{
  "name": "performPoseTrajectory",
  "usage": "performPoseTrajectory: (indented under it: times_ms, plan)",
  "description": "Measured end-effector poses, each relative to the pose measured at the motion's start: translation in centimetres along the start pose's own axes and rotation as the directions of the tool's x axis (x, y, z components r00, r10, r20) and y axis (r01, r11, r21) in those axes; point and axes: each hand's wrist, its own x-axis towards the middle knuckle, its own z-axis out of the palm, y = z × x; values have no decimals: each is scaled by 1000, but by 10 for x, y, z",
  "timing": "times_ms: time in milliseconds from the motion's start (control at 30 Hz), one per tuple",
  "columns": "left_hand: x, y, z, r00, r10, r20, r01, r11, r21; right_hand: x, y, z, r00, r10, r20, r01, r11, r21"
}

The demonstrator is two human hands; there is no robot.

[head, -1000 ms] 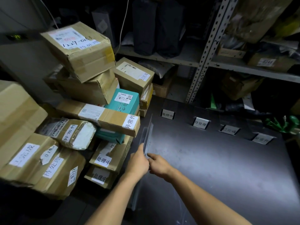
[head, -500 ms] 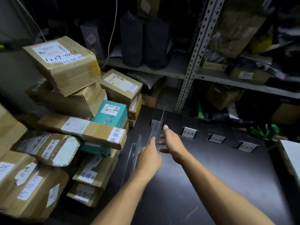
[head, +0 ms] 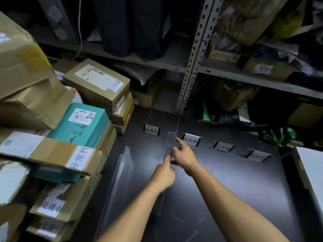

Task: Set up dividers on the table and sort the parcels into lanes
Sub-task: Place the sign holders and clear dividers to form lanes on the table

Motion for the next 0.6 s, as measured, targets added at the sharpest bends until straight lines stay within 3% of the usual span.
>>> performPoseTrajectory:
  times_ms: [600]
  plan:
    - [28,2,9,999,-3,38,5,998,-55,37,12,-15,1000,-6,10,8,962,-274]
